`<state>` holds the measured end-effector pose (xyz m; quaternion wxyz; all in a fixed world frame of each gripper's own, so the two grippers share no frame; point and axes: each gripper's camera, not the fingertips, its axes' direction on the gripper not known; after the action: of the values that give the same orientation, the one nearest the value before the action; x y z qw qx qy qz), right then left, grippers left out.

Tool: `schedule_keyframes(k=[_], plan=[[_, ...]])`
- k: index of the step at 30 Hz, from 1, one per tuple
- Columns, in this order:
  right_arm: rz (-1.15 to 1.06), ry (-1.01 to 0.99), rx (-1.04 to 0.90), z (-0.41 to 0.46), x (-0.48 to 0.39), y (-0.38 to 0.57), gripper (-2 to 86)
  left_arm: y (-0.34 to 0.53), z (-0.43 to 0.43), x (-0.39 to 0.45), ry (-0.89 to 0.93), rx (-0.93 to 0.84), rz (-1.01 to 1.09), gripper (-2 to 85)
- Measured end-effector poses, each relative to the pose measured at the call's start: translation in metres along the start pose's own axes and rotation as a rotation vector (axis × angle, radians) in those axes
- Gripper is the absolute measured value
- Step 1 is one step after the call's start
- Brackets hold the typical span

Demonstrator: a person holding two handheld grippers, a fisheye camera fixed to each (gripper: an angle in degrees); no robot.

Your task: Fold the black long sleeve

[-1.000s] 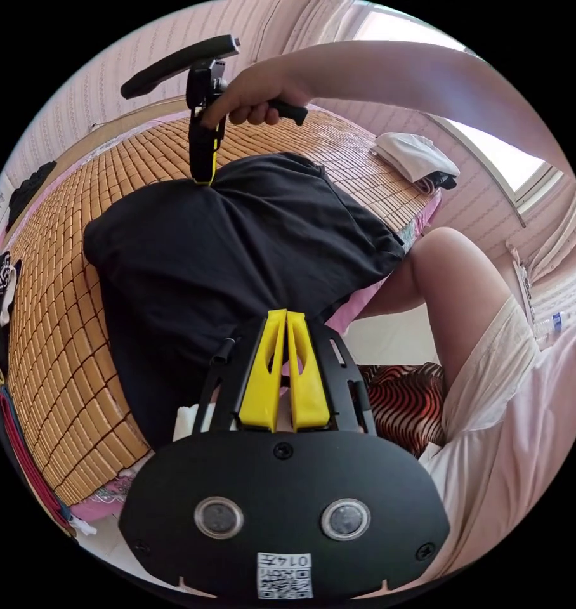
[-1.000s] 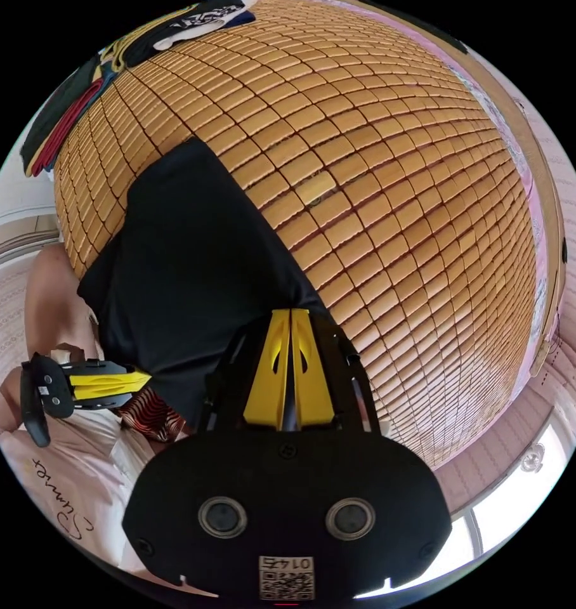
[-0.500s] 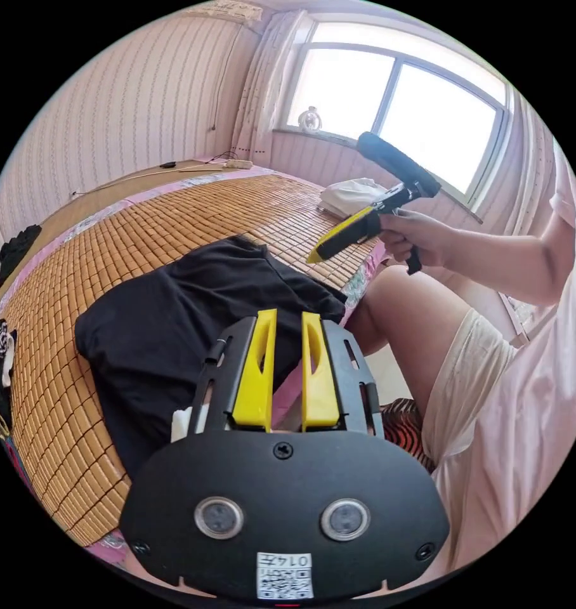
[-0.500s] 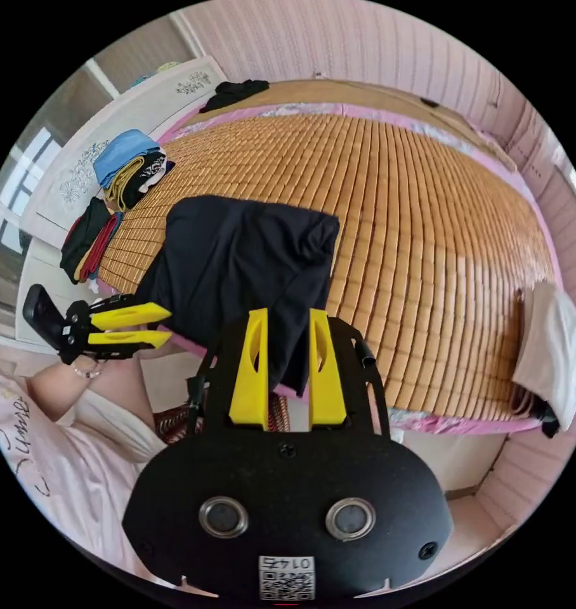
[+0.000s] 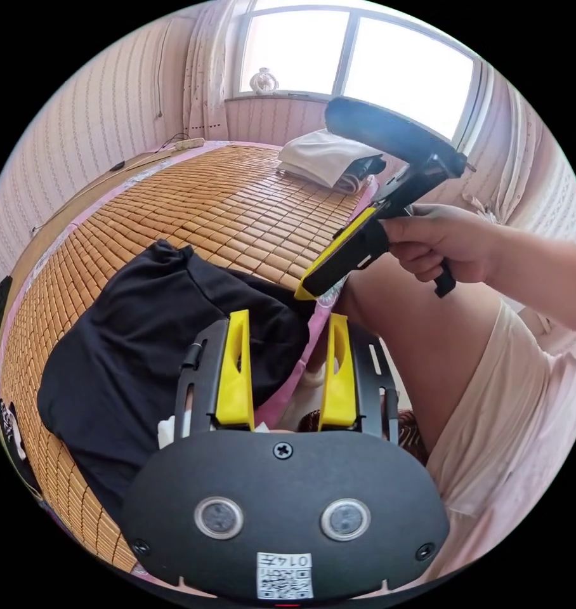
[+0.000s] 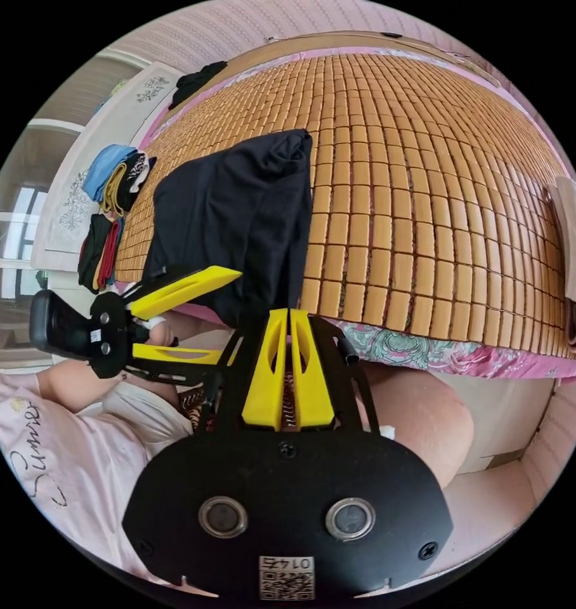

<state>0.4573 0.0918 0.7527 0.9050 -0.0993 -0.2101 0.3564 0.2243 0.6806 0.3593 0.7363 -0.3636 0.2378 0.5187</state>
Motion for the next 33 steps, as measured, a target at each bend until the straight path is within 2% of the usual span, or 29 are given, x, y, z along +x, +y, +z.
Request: schedule_keyframes(k=[3, 5, 6, 8, 10, 12, 14, 17, 21, 25, 28, 33], plan=[[-0.017, -0.196, 0.082, -0.02, 0.022, 0.012, -0.4, -0.008, 0.005, 0.005, -0.036, 0.005, 0.007, 16.7], [-0.012, -0.432, 0.154, -0.032, 0.045, 0.021, -0.1, -0.01, 0.005, 0.006, -0.055, 0.012, -0.004, 14.8], [-0.006, -0.48, 0.16, -0.032, 0.051, 0.024, 0.0, -0.01, 0.005, 0.006, -0.058, 0.014, -0.009, 13.7], [0.01, -0.597, 0.196, -0.033, 0.073, 0.034, 0.6, -0.007, -0.001, 0.003, -0.146, 0.016, -0.048, 1.9], [0.008, -0.653, 0.237, -0.034, 0.09, 0.044, 1.6, -0.004, -0.009, 0.003, -0.192, 0.026, -0.015, 0.8], [0.074, -0.672, 0.283, -0.031, 0.113, 0.054, 4.6, -0.003, -0.013, -0.002, -0.14, -0.005, -0.022, 0.2], [0.24, -0.755, 0.33, -0.016, 0.153, 0.064, 20.1, 0.003, -0.025, -0.006, -0.107, 0.011, -0.033, -0.1], [0.374, -0.943, 0.394, 0.009, 0.188, 0.069, 20.5, 0.012, -0.04, -0.006, -0.077, 0.026, -0.014, -0.2], [0.396, -0.922, 0.392, 0.021, 0.192, 0.051, 17.4, 0.023, -0.056, -0.004, -0.02, 0.029, 0.023, -0.2], [0.461, -0.919, 0.45, 0.017, 0.207, 0.038, 4.7, 0.034, -0.069, 0.0, 0.007, 0.074, 0.07, -0.1], [0.47, -0.929, 0.534, -0.003, 0.22, 0.045, 3.1, 0.029, -0.073, -0.005, 0.02, 0.144, 0.054, 0.0], [0.434, -0.874, 0.717, -0.071, 0.236, 0.073, 2.5, -0.004, -0.064, -0.013, 0.148, 0.296, 0.015, 0.0]])
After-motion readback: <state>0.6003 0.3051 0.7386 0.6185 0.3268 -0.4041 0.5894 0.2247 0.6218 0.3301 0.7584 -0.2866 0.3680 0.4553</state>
